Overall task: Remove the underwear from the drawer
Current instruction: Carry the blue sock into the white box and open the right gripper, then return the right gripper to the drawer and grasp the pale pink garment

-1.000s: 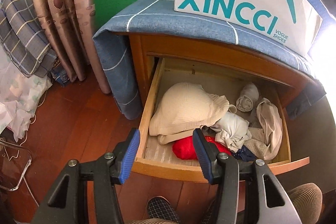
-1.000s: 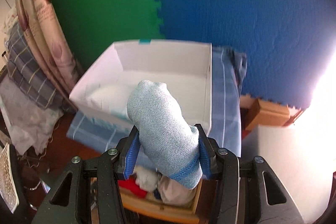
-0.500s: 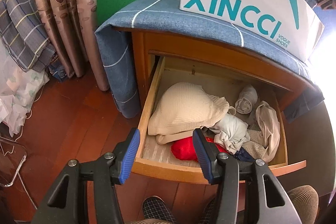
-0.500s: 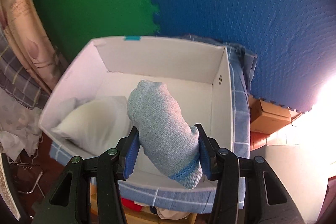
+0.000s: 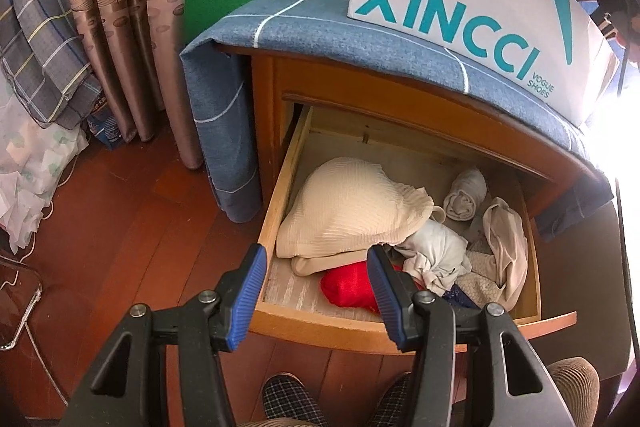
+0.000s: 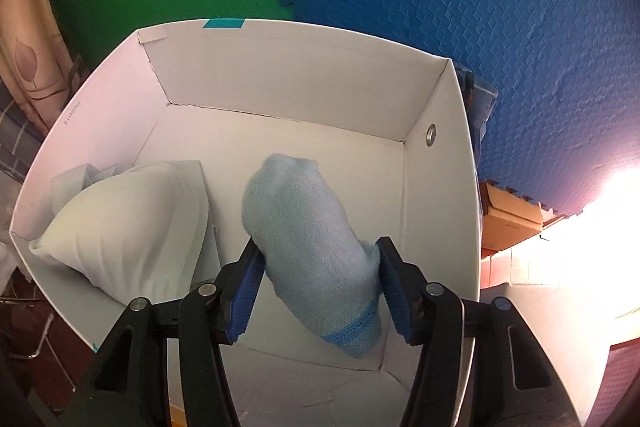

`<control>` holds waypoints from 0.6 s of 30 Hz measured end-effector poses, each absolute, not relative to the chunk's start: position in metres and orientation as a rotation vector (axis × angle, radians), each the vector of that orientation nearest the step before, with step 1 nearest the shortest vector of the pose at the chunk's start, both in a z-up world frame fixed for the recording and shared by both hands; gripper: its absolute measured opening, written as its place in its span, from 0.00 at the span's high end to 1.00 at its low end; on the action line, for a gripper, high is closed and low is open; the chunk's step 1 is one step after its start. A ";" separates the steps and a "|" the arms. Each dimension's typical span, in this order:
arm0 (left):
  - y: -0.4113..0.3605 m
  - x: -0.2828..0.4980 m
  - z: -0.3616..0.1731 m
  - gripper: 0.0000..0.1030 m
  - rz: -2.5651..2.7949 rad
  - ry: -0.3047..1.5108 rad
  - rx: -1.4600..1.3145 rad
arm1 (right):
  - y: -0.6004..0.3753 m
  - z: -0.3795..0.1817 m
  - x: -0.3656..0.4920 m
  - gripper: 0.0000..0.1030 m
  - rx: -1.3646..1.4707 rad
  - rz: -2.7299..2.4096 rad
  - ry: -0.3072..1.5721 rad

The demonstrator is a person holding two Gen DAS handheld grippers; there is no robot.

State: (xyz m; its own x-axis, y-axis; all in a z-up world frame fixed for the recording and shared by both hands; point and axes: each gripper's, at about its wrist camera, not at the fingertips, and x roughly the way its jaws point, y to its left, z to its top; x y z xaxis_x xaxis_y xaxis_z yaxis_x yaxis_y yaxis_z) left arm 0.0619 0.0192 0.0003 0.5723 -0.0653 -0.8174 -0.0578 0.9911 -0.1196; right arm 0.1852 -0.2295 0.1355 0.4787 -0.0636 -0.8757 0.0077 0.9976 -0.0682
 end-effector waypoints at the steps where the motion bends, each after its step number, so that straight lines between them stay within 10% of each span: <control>1: 0.019 0.062 0.000 0.48 -0.004 0.961 -0.138 | -0.230 0.135 0.186 0.47 -0.057 -0.046 1.069; 18: 0.020 0.061 -0.001 0.48 0.001 0.958 -0.151 | -0.234 0.173 0.081 0.36 -0.007 0.107 0.948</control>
State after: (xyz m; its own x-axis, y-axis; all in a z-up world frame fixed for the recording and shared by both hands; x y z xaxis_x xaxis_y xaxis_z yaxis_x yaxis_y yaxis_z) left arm 0.0612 0.0204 -0.0006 0.5760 -0.0663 -0.8147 -0.0676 0.9894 -0.1283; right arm 0.0815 -0.2339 0.1728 0.5783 0.0879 -0.8111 -0.0943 0.9947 0.0406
